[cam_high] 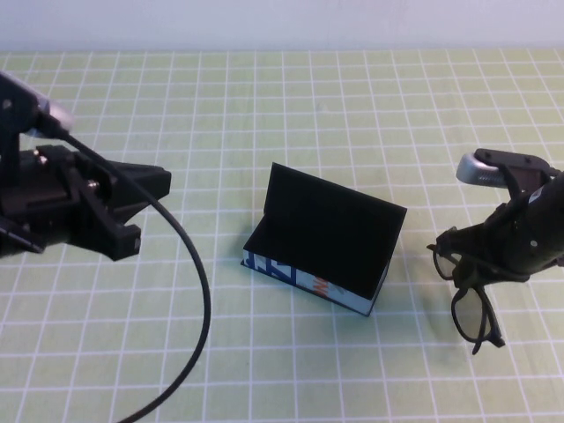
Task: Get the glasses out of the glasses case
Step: Place the glasses on the table
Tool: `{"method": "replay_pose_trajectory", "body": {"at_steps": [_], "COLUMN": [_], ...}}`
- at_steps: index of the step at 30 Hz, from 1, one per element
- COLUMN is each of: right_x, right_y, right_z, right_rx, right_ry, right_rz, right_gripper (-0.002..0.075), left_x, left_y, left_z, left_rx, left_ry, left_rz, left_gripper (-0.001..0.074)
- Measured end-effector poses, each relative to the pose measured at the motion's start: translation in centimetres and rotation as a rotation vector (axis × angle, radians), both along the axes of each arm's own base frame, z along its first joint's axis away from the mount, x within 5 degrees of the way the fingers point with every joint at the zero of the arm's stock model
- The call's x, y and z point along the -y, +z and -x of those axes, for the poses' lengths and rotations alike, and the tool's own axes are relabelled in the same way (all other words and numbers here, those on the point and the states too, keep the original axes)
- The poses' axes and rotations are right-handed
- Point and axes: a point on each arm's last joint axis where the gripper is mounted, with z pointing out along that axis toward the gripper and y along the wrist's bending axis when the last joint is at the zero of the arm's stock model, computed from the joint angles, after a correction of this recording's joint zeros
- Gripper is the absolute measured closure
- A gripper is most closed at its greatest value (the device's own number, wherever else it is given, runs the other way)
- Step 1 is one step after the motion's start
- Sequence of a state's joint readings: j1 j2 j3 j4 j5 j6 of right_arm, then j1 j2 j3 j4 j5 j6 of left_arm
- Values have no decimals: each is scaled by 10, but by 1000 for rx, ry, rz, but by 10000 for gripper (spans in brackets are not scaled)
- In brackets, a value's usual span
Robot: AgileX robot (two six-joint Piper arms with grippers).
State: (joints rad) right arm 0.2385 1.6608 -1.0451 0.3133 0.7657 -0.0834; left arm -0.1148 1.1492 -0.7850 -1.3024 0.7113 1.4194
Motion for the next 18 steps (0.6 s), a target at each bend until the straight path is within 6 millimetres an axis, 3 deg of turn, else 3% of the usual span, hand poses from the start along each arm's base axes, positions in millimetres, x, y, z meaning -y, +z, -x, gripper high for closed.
{"method": "replay_pose_trajectory", "body": {"at_steps": [11,18], "right_x": [-1,0], "right_y": [-18,-11], "right_z": [-2,1], "right_rx": [-58,-52], "right_ry": [2,12], "right_rz": [14,14], "right_gripper": [551,477], "left_x": [-1,-6], "left_y": [0,1], "left_z": [4,-1], "left_rx": [10,54], "left_ry": [10,82], "left_rz": [5,-13], "left_gripper": [739,739]}}
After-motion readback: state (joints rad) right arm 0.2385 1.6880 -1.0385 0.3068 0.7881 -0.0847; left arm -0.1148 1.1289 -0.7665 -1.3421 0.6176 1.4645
